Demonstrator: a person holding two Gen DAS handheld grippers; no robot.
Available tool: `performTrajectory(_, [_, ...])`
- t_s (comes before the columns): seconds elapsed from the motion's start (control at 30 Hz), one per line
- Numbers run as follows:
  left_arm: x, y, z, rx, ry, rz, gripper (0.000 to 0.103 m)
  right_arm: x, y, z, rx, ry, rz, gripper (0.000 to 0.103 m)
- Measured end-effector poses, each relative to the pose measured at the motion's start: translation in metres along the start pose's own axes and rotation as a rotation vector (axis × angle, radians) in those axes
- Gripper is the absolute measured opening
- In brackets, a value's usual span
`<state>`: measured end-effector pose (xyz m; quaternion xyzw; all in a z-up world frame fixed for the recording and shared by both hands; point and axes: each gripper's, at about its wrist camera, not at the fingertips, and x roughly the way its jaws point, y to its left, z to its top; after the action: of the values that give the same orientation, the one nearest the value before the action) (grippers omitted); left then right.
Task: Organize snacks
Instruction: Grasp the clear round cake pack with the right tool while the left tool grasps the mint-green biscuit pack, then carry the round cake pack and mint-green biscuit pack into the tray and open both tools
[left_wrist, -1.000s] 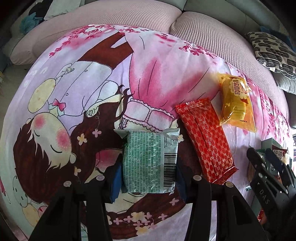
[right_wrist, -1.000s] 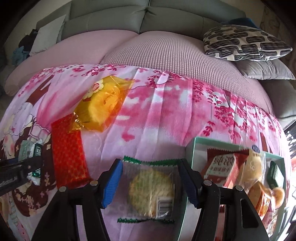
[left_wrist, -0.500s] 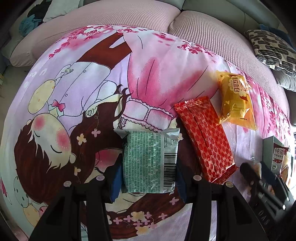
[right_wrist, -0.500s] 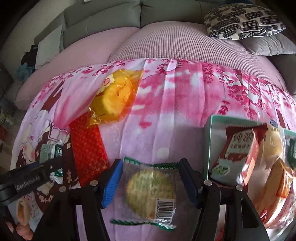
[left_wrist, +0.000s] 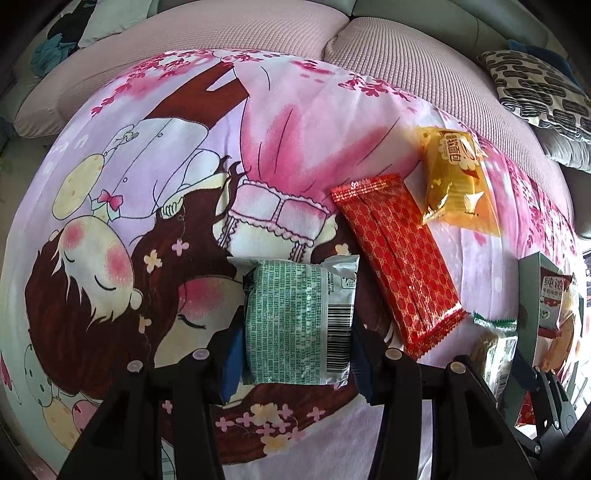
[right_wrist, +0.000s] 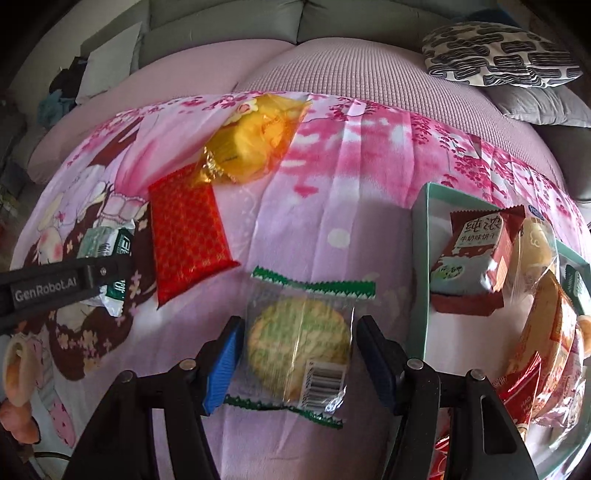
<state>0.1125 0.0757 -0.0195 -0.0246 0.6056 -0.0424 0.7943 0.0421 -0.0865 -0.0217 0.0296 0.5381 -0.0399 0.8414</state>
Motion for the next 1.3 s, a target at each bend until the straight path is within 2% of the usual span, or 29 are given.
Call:
performTrajectory(0.13, [-0.004,-0.001,-0.006,-0.002,-0.001,-0.005,0.051,-0.003,-0.003,-0.003,0.026,-0.004,0.001,0.053])
performTrajectory(0.6, [-0.042,-0.011,-0.003,0.019,-0.097,-0.027,0.051,-0.047,-0.014,-0.006,0.075,-0.092,0.032,0.052])
performTrajectory(0.93, [-0.061,-0.042,-0.006,0.068,-0.129,-0.09,0.051,-0.077,-0.028,-0.005,0.118,-0.146,0.043,0.053])
performTrajectory(1.3, [-0.078,-0.084,-0.018,0.157,-0.159,-0.114,0.051,-0.109,-0.085,-0.01,0.248,-0.202,-0.006,0.053])
